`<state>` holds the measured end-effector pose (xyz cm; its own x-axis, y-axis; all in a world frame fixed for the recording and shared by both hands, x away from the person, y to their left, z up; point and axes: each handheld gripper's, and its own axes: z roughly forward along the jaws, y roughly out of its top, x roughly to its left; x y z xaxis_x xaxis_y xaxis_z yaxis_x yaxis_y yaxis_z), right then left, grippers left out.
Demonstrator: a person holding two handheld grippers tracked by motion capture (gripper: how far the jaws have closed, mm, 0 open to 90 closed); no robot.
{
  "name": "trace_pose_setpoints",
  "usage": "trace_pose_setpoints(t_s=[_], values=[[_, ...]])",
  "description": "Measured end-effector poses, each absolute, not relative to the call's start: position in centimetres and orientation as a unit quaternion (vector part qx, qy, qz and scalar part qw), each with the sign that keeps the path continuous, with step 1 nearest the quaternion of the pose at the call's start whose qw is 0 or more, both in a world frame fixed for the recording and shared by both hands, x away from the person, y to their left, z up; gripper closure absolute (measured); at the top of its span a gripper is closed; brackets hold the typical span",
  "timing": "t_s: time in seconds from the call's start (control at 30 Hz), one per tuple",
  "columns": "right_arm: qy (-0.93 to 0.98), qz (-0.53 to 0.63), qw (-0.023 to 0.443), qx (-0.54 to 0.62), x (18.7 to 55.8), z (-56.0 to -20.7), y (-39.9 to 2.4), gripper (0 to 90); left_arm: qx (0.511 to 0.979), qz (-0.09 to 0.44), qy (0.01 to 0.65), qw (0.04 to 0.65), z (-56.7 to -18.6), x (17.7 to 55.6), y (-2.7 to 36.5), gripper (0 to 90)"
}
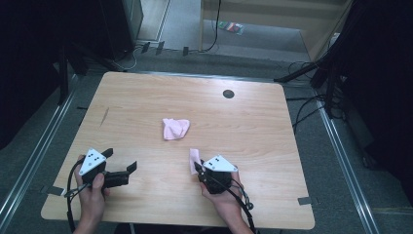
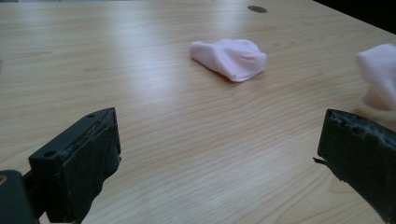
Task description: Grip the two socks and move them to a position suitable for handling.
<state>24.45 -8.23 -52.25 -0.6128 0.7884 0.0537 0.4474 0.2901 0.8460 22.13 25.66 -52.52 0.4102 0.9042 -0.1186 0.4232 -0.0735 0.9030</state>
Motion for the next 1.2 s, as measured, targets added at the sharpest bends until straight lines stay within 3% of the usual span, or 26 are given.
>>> trace_pose_setpoints(t_s=[0.13,0.2,0.23,0.37,0.53,0.67,1.0,1.07,1.2], values=[[0.798,0.433,0.171,0.383,24.6,-53.8,-7.4,76.4,0.698,0.243,0.468,0.485,-52.2,22.2,23.8,0.0],[0.816,0.432,0.13,0.362,25.1,-54.4,-7.2,58.6,0.701,0.239,0.465,0.486,-52.1,22.3,23.1,0.0],[0.814,0.439,0.131,0.357,25.2,-54.1,-7.5,48.7,0.701,0.237,0.463,0.487,-52.0,22.4,22.8,0.0],[0.799,0.472,0.119,0.354,25.4,-52.5,-9.0,42.5,0.706,0.223,0.457,0.493,-51.7,22.9,21.4,0.0],[0.772,0.466,0.135,0.411,25.4,-50.4,-11.7,48.3,0.72,0.193,0.448,0.494,-51.7,23.7,19.5,0.0],[0.771,0.428,0.131,0.452,25.4,-52.1,-12.8,54.0,0.74,0.163,0.439,0.484,-52.6,24.0,17.0,0.0],[0.787,0.39,0.144,0.455,25.3,-54.5,-11.5,53.5,0.762,0.123,0.444,0.456,-53.9,23.7,15.3,0.0],[0.792,0.387,0.147,0.449,25.3,-54.7,-11.2,54.1,0.765,0.126,0.446,0.447,-54.0,23.7,14.9,5.2],[0.796,0.378,0.179,0.437,24.8,-54.9,-10.8,65.4,0.769,0.125,0.443,0.444,-54.0,23.6,14.8,7.4]])
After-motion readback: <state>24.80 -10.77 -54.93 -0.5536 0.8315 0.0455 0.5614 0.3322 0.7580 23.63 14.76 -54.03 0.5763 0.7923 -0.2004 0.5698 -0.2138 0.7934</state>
